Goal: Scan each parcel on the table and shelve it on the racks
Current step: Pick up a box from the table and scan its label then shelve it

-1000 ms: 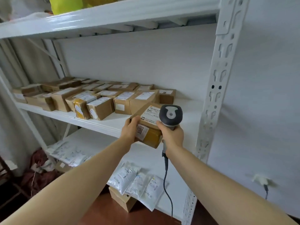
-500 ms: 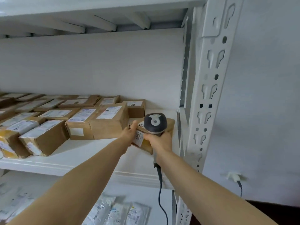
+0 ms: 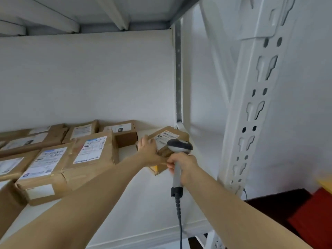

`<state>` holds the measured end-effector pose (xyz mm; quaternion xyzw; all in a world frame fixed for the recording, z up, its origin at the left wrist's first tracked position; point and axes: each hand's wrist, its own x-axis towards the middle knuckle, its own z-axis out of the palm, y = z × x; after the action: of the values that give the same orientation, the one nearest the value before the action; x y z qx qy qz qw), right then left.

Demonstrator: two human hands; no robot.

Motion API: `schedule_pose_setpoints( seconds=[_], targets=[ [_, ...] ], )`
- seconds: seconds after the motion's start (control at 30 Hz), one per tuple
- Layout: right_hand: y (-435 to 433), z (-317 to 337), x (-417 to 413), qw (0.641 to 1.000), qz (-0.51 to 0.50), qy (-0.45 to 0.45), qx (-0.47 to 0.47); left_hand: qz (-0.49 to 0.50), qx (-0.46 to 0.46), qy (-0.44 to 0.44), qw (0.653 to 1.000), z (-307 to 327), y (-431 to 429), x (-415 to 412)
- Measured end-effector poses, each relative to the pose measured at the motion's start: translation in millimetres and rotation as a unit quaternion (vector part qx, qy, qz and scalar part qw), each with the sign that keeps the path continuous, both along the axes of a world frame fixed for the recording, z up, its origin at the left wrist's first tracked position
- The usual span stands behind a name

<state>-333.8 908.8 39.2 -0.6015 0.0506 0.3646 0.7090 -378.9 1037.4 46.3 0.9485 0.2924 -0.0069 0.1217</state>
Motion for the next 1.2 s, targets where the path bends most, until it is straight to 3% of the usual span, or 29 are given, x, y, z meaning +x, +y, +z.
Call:
schedule_pose_setpoints(
  seconds=[0.27, 0.4, 0.53, 0.73, 0.83, 1.0, 1.2],
  targets=[
    [2.8, -5.7, 8.6, 1.000, -0.009, -0.009, -0.014, -0.108, 0.054, 0.012, 0.993, 6.2, 49.2, 29.9],
    [9.2, -6.7, 11.6, 1.000, -0.009, -0.019, -0.019, -0.089, 0.167, -0.004, 0.982, -1.4, 52.2, 43.7],
    [15.0, -7.1, 17.0, 1.000, 0.000, -0.021, -0.020, -0.159, 0.205, -0.005, 0.966, -6.2, 35.5, 53.6],
    [18.3, -8.9, 21.6, 1.000, -0.007, -0.019, -0.007, -0.106, 0.238, 0.044, 0.965, -4.9, 55.9, 67.5],
    [18.6, -8.1, 21.9, 1.000, -0.005, -0.021, -0.002, -0.095, 0.306, 0.037, 0.947, -7.1, 59.7, 76.2],
    [18.8, -5.5, 23.1, 1.000, -0.014, -0.016, -0.017, -0.068, 0.236, -0.011, 0.969, -8.3, 64.3, 92.0],
    [18.1, -0.5, 20.3, 0.999, -0.015, -0.014, -0.028, -0.041, 0.218, -0.053, 0.974, -16.0, 82.6, 102.8]
  ],
)
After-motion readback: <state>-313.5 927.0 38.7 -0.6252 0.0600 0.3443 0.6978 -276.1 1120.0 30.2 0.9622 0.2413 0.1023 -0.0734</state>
